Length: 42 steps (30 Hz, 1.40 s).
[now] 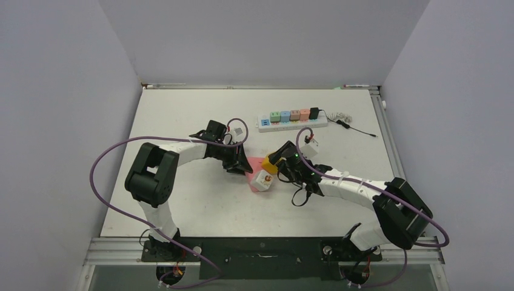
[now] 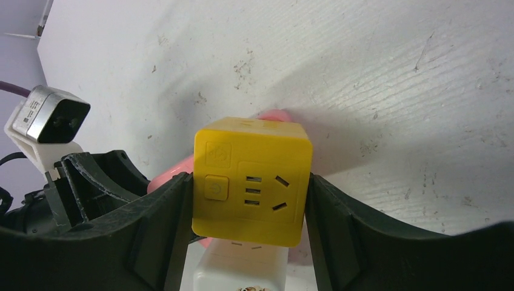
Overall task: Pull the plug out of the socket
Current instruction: Remove the plug from the socket.
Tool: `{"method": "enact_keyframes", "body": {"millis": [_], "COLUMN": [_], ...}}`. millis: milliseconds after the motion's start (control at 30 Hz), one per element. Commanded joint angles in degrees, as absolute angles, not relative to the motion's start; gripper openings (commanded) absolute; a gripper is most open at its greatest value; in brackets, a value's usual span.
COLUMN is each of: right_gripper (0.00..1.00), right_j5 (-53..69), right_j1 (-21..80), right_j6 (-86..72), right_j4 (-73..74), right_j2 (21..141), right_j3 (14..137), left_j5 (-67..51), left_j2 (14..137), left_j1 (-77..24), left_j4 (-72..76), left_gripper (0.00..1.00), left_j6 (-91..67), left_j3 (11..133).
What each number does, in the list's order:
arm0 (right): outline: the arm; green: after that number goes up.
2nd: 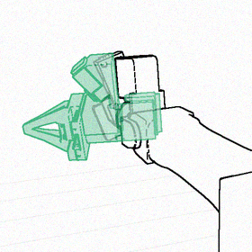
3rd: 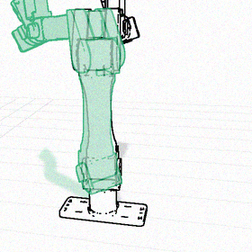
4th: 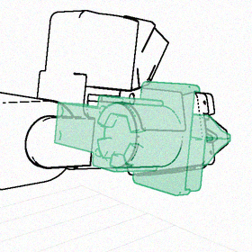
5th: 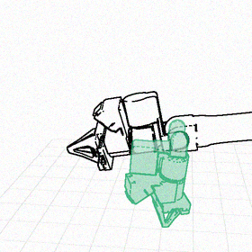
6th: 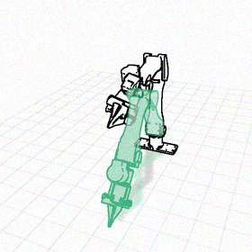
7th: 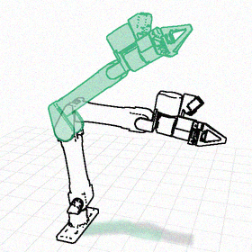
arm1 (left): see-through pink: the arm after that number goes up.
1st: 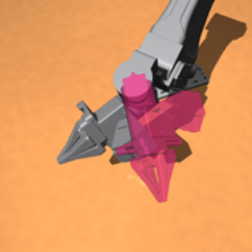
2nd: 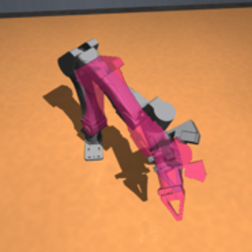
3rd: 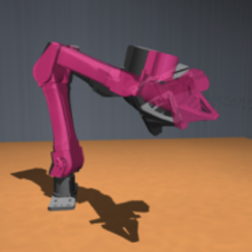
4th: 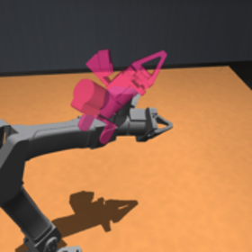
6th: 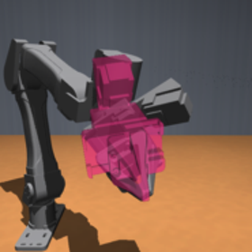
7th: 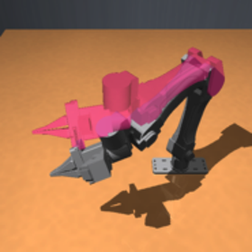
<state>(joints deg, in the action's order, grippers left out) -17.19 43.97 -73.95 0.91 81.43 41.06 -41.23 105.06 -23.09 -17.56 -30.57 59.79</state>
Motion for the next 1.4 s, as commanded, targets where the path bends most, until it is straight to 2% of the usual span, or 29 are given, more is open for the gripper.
{"method": "enact_keyframes", "body": {"millis": [0,400,767,1067,1367], "right_gripper": [0.05,0.05,0.05,0.05,0.05], "right_j5": [-15.17,-21.63,-37.27,-34.86,-32.76], "right_j1": [42.20,44.40,53.93,54.49,52.34], "right_j6": [-73.85,-72.50,-69.63,-69.35,-69.07], "right_j4": [2.70,6.92,21.75,19.04,15.65], "right_j2": [80.26,78.65,87.38,88.98,84.43], "right_j3": [38.61,40.89,56.13,56.20,53.19], "left_j5": [-33.51,-33.12,-29.21,-29.17,-29.11], "left_j2": [106.26,106.35,104.59,104.06,104.02], "left_j1": [-22.96,-22.94,-23.27,-23.29,-23.12], "left_j4": [-16.70,-16.83,-17.97,-17.93,-17.80], "left_gripper": [0.00,0.00,0.00,0.00,0.00], "left_j6": [-27.47,-27.40,-26.39,-26.30,-26.46], "left_j3": [60.50,60.52,60.44,60.49,60.53]}}
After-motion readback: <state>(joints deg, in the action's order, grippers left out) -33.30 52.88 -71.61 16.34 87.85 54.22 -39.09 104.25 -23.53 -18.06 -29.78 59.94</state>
